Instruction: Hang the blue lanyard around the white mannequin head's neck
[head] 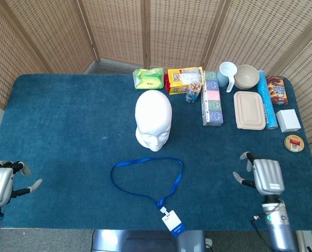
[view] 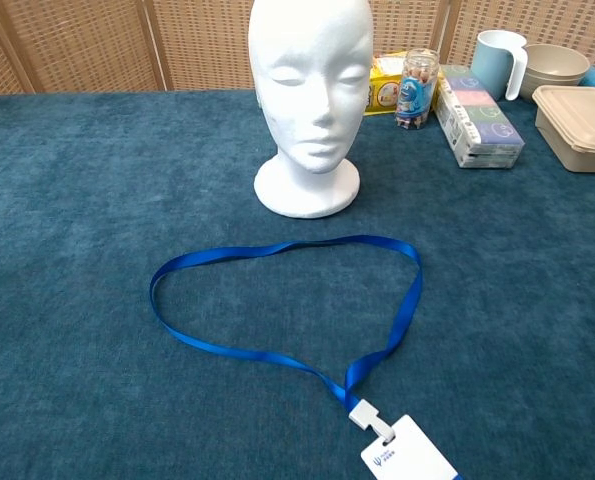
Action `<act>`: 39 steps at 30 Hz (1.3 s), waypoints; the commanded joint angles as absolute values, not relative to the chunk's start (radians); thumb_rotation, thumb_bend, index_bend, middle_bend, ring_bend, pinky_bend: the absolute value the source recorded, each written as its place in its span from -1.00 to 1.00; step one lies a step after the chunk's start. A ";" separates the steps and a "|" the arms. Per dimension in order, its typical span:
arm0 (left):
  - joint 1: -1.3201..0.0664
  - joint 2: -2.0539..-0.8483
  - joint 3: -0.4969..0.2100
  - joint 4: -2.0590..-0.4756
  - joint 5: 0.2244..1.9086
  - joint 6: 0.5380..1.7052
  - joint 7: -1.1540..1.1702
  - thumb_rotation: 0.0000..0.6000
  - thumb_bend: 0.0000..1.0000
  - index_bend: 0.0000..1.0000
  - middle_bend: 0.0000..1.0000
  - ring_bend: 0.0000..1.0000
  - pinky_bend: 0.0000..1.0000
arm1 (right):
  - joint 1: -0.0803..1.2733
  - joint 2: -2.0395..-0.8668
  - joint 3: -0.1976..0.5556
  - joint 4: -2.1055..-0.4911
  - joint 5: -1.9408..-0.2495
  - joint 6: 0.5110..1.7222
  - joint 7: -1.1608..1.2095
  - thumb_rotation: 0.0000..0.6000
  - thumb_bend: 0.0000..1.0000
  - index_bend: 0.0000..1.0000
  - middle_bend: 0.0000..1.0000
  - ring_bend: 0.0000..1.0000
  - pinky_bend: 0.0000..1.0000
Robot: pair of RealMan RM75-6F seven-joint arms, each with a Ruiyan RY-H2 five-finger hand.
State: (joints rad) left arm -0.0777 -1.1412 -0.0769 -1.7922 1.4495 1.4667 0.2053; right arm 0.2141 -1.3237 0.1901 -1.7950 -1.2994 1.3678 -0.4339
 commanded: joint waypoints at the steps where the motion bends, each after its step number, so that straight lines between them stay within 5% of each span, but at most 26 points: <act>1: -0.095 -1.148 -0.087 -1.792 1.437 1.448 0.219 0.40 -0.64 0.16 0.15 -0.03 -0.35 | 0.264 -1.388 0.220 -1.774 -1.236 1.334 -0.508 0.50 -0.50 -0.18 0.48 0.97 0.97; 16: -0.179 -1.169 -0.133 -1.764 1.385 1.367 0.247 0.40 -0.64 0.16 0.15 -0.03 -0.35 | 0.392 -1.625 0.247 -1.658 -1.105 1.300 -0.678 0.49 -0.50 -0.18 0.78 1.00 1.00; 39: -0.229 -1.164 -0.131 -1.721 1.358 1.312 0.201 0.39 -0.64 0.16 0.15 -0.03 -0.35 | 0.478 -1.787 0.236 -1.608 -0.986 1.296 -0.803 0.49 -0.50 -0.14 0.82 1.00 1.00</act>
